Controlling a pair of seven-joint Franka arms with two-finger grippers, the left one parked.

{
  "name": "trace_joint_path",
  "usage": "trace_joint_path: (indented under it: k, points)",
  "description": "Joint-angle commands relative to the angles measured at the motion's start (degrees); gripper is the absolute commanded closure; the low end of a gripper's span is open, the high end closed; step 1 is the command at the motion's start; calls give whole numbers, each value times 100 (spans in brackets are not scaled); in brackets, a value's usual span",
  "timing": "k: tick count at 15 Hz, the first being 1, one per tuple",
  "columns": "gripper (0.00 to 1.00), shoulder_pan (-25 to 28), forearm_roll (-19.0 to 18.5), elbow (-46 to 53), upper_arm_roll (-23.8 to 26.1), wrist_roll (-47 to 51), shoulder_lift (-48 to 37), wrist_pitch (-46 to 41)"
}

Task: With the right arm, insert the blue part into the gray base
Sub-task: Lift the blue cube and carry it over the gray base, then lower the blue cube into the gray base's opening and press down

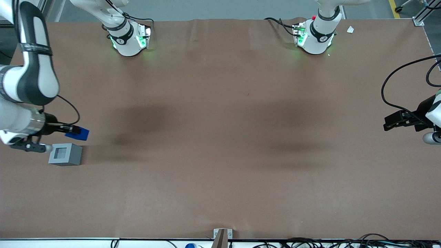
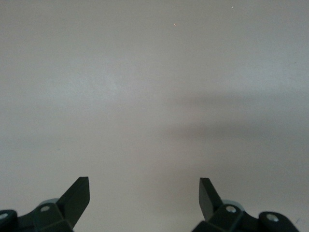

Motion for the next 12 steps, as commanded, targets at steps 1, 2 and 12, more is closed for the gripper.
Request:
trace_joint_path:
  k: [1, 2, 12]
  points:
    - [95, -213, -27, 449, 53, -458, 259, -149]
    - [95, -292, -62, 555, 53, -634, 391, -132]
    - [96, -776, -45, 1469, 62, -1013, 1446, -131]
